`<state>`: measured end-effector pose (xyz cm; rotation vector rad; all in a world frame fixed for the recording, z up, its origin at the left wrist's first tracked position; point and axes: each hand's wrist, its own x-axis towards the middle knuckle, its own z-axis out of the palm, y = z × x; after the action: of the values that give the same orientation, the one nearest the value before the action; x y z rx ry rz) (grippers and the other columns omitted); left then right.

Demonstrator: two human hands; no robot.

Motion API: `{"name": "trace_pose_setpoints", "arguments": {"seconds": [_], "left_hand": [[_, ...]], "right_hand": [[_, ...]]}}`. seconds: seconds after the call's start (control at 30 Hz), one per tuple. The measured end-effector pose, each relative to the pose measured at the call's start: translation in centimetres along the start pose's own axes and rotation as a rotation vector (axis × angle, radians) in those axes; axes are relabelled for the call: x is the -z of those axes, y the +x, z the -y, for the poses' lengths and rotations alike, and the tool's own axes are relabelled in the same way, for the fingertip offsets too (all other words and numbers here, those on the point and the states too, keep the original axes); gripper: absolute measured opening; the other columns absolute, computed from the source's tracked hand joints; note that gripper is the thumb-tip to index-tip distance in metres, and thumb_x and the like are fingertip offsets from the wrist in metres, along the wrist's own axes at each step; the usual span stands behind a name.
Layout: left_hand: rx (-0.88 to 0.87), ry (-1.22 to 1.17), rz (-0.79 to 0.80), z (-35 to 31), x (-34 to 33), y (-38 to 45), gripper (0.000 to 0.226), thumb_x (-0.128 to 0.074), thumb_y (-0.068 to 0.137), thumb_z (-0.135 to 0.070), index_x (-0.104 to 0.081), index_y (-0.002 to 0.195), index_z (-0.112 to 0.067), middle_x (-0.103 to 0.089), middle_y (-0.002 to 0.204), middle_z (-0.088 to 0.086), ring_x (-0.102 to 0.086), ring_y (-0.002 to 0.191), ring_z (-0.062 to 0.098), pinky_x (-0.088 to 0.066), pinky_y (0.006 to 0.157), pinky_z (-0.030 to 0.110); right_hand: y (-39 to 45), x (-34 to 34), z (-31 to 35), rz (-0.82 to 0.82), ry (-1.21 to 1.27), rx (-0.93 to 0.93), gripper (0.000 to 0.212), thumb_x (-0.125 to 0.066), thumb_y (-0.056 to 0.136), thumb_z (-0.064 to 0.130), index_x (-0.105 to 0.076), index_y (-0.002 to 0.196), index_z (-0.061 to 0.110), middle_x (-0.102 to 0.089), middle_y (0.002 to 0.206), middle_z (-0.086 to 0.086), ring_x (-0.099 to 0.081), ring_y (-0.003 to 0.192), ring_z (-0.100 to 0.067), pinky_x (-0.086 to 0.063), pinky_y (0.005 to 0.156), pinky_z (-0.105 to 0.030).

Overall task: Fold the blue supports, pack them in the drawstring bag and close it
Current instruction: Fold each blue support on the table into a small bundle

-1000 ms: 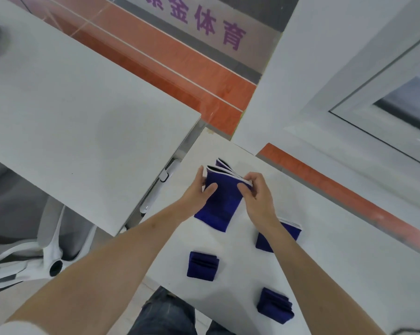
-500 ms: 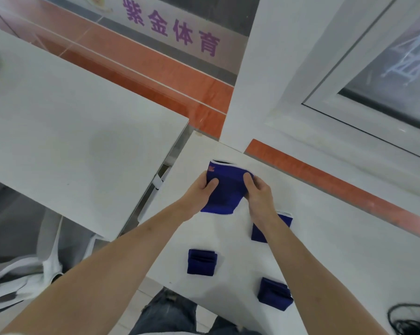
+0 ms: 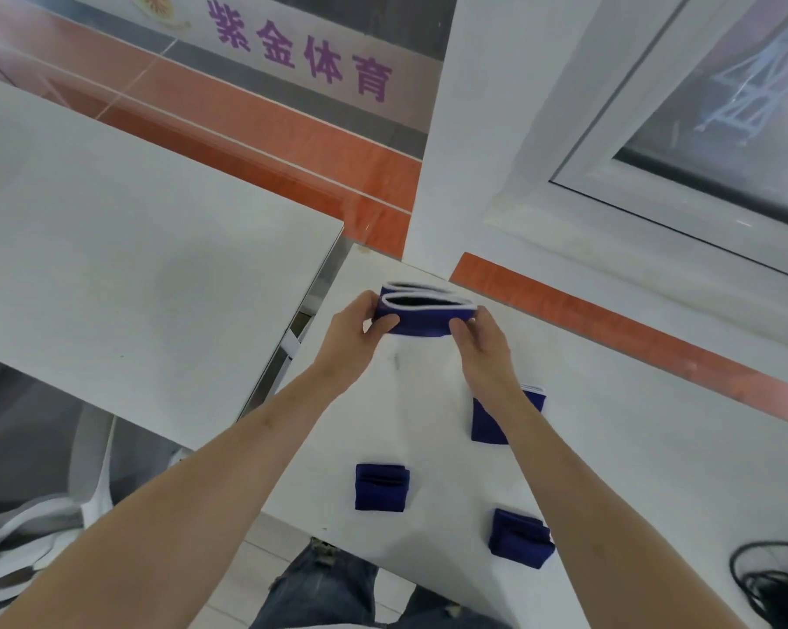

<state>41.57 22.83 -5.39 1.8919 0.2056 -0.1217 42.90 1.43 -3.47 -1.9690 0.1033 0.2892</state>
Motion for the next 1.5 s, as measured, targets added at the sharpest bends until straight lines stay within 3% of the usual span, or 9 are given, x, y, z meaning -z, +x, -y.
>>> {"name": "trace_pose_setpoints", "arguments": {"seconds": [0.1,0.27,0.5,0.7,0.87,1.0,1.2,1.3,1.5], "left_hand": [[-0.073,0.171,0.094,2.3,0.2,-2.1,0.01,-0.062,0.105,-0.026,-0.062,0.111,-0.018,-0.076,0.101,-0.01,-0.069,0.085,0.01,-0.048,0.072,0.024],[0.106,0.219,0.239,7.9,-0.5,-5.5,0.028,-0.063,0.102,-0.02,-0.06,0.13,-0.021,-0.076,0.115,-0.007,-0.071,0.106,0.012,-0.057,0.094,0.038],[0.335,0.072,0.095,8.9,-2.3,-5.8,0.007,-0.061,0.101,-0.019,-0.063,0.107,-0.021,-0.075,0.102,-0.005,-0.071,0.096,0.013,-0.058,0.091,0.044],[0.354,0.146,0.05,8.4,-3.7,-3.9,0.033,-0.054,0.105,-0.026,-0.042,0.136,-0.028,-0.066,0.114,-0.003,-0.067,0.101,0.018,-0.06,0.085,0.044],[-0.007,0.666,-0.084,9.1,-4.8,-4.6,0.049,-0.064,0.094,-0.012,-0.047,0.139,-0.018,-0.046,0.129,0.01,-0.048,0.111,0.029,-0.05,0.09,0.038],[-0.264,0.949,0.065,9.8,-5.4,-3.8,0.051,-0.067,0.093,-0.02,-0.054,0.142,-0.016,-0.046,0.151,0.014,-0.046,0.133,0.035,-0.045,0.108,0.046],[-0.214,1.08,0.253,11.2,-5.9,-3.1,0.059,-0.03,0.108,-0.039,-0.028,0.161,-0.013,-0.015,0.172,0.014,-0.011,0.158,0.041,-0.017,0.128,0.057],[-0.212,1.096,0.273,12.3,-5.9,-3.1,0.065,-0.023,0.109,-0.046,-0.014,0.165,-0.013,-0.004,0.174,0.013,0.0,0.16,0.04,-0.012,0.129,0.056],[-0.205,1.105,0.301,13.3,-6.0,-2.7,0.068,-0.015,0.109,-0.051,0.002,0.164,-0.016,0.006,0.174,0.013,0.006,0.159,0.04,-0.007,0.129,0.058]], "right_hand": [[-1.4,-0.3,-2.6,0.06,-0.109,0.062,0.013,-0.053,0.107,0.019,-0.058,0.119,0.017,-0.069,0.097,0.008,-0.063,0.084,-0.006,-0.047,0.072,-0.014],[-4.3,-2.7,-7.5,0.201,-0.188,-0.11,0.008,-0.05,0.109,0.028,-0.053,0.107,0.021,-0.061,0.08,0.006,-0.057,0.068,-0.005,-0.045,0.067,-0.024],[-3.5,-5.2,-8.9,0.068,-0.221,-0.251,0.021,-0.051,0.108,0.032,-0.049,0.093,0.017,-0.06,0.082,-0.003,-0.055,0.073,-0.018,-0.041,0.059,-0.025],[-1.0,-5.9,-9.2,0.039,-0.3,-0.281,0.025,-0.049,0.108,0.035,-0.05,0.1,0.012,-0.06,0.084,-0.006,-0.057,0.074,-0.023,-0.042,0.06,-0.036],[0.2,-6.5,-10.1,0.006,-0.371,-0.284,0.023,-0.053,0.106,0.035,-0.053,0.099,0.013,-0.063,0.084,-0.003,-0.063,0.082,-0.028,-0.051,0.069,-0.042],[0.1,-6.5,-9.6,-0.022,-0.396,-0.166,0.028,-0.06,0.103,0.026,-0.049,0.126,0.015,-0.063,0.112,-0.002,-0.064,0.097,-0.02,-0.053,0.081,-0.035],[-0.7,-6.1,-11.0,0.128,-0.929,0.264,0.062,-0.053,0.106,0.03,-0.029,0.16,0.012,-0.03,0.167,-0.005,-0.027,0.155,-0.025,-0.03,0.121,-0.042],[-0.7,-5.8,-12.5,0.223,-0.976,0.29,0.067,-0.042,0.109,0.037,-0.013,0.165,0.012,-0.01,0.173,-0.004,-0.005,0.16,-0.026,-0.017,0.125,-0.043],[-0.3,-5.4,-13.0,0.281,-1.152,0.273,0.069,-0.024,0.109,0.045,0.001,0.165,0.013,0.007,0.173,-0.003,0.008,0.159,-0.028,-0.006,0.128,-0.052]]}}
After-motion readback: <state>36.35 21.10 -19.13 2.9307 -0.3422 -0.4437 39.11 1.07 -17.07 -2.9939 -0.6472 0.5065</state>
